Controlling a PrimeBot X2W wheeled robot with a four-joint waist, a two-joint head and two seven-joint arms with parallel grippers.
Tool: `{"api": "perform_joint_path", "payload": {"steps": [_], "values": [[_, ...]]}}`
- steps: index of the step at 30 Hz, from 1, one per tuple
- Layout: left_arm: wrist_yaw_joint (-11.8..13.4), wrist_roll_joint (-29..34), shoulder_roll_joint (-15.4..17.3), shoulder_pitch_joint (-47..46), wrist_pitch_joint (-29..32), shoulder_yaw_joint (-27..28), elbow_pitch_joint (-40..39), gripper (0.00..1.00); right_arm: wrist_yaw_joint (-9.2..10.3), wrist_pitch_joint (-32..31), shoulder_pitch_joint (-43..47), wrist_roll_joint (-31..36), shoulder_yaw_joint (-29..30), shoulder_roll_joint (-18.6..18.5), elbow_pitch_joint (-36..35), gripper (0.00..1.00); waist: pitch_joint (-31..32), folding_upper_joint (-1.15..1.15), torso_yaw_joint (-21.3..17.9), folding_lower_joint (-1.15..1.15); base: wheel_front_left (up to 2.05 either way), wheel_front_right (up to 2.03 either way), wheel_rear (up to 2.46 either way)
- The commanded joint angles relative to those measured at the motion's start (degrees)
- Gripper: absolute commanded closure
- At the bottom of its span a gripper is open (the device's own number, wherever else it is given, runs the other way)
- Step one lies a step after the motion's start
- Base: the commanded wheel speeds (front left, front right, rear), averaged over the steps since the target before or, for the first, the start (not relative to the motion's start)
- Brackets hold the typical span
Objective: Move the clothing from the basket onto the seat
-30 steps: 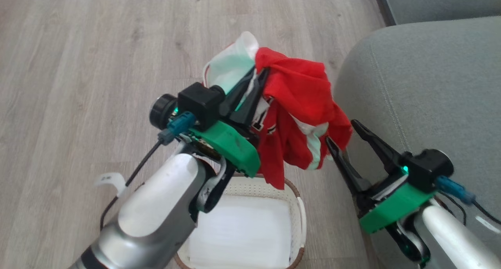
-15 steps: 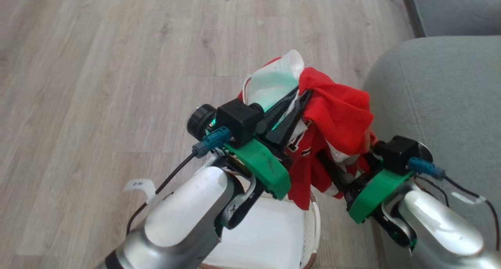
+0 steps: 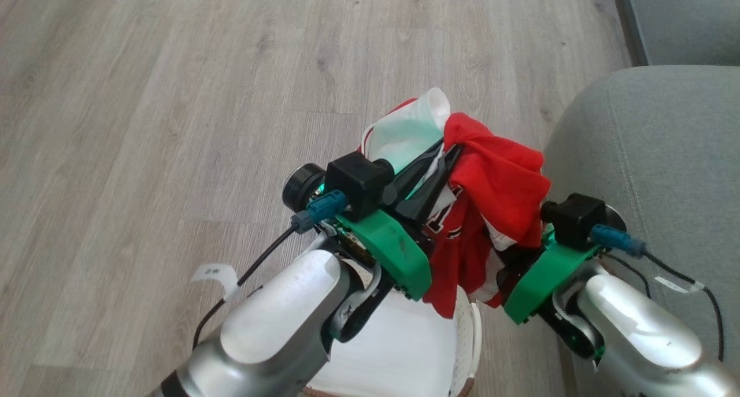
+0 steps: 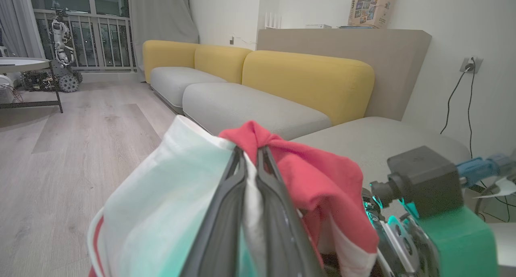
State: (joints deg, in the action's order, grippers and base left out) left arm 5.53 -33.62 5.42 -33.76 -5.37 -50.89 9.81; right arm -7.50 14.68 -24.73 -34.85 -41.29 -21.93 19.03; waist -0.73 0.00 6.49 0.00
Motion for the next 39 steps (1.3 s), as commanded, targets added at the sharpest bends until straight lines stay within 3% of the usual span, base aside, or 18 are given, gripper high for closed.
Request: {"api": "perform_joint_path", "payload": {"steps": [1,18,19,20,21,28,39], "values": [[0.1,-0.4,0.5,-2.3,-0.8,2.8,-1.5,1.0,0.01,0.3,-1.0,-0.4,1.0,-0.1,-1.9,1.0,0.0,0.0,-0.3,0.0,0.0,0.0,0.0],[2.7,-1.8,3.0,1.8,-2.4,4.4,-0.6,1.0,0.01,0.3,5.2,1.5,11.2,-1.5,-9.6,1.0,-0.5,0.0,-2.2,0.0,0.0,0.0,0.0],[2.8,-2.0,3.0,2.0,-2.3,4.5,-0.5,0.64,0.01,0.3,5.3,1.7,11.8,-1.5,-10.2,1.0,-0.6,0.0,-2.4,0.0,0.0,0.0,0.0],[3.0,-2.0,3.0,2.1,-2.2,4.5,-0.3,0.04,0.01,0.3,5.4,1.9,12.4,-1.6,-10.8,1.0,-0.8,0.0,-2.6,0.0,0.0,0.0,0.0],[3.1,-2.0,3.0,2.2,-2.0,4.3,-0.1,0.0,0.01,0.3,5.4,2.1,13.0,-1.7,-11.3,1.0,-0.9,0.0,-2.9,0.0,0.0,0.0,0.0],[4.2,-1.8,2.7,2.6,-2.4,4.2,0.5,0.0,0.01,0.3,6.2,2.9,16.9,-2.7,-14.4,1.0,-2.2,0.0,-5.7,0.0,0.0,0.0,0.0],[4.0,-1.3,1.8,1.4,-4.0,3.5,2.6,0.0,0.01,0.3,7.9,3.2,23.0,-5.2,-17.8,1.0,-3.7,0.0,-13.9,0.0,0.0,0.0,0.0]]}}
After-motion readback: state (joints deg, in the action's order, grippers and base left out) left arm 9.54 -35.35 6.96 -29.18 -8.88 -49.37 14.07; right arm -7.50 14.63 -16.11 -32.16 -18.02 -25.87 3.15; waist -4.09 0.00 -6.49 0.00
